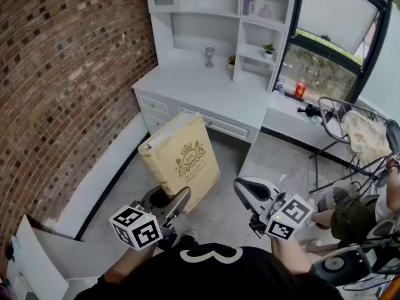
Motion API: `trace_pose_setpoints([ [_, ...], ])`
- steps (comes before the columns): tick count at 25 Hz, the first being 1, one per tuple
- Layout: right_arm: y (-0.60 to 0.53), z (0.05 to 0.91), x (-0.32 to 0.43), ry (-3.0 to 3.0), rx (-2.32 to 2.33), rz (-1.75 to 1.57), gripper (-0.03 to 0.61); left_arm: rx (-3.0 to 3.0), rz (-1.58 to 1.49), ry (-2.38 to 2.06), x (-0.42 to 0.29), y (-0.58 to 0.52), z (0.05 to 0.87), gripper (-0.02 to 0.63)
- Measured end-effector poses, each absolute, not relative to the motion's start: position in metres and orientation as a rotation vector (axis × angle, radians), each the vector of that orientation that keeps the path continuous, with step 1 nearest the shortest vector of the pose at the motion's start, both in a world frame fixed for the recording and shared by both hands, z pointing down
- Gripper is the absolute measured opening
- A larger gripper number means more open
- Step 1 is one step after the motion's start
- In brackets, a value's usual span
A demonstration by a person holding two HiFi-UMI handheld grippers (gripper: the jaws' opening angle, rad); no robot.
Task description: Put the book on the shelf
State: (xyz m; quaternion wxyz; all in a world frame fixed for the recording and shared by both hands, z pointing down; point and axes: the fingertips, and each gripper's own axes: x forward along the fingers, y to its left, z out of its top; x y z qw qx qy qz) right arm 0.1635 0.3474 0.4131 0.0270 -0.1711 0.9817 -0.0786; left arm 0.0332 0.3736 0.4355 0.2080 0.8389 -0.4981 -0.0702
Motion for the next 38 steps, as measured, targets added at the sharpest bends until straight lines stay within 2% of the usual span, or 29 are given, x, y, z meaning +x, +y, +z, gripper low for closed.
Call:
trace_pose_setpoints([
  [12,0.367,0.408,0.202,2.986,-0.598,-0.254,0.011,2.4,-0.198,-1.388,0.067,0.392,0.411,0.19],
  [22,0.35,0.441,0.17,2.962,-0.621,-0.346,0.011,2.388,-0.187,-1.353,0.031,0.376,0.442,0.19],
  [29,0.266,0.457,0.158,2.987,-0.655,-0.503,0.011,2.305,-0.178,-1.316,0.017,0.291,0.453,0.19],
  [38,0.141,0.488,0.088,3.014,-0.724,-0.631,0.011,2.233,-0.15,-1.243,-0.044,0.166,0.495,0.19],
])
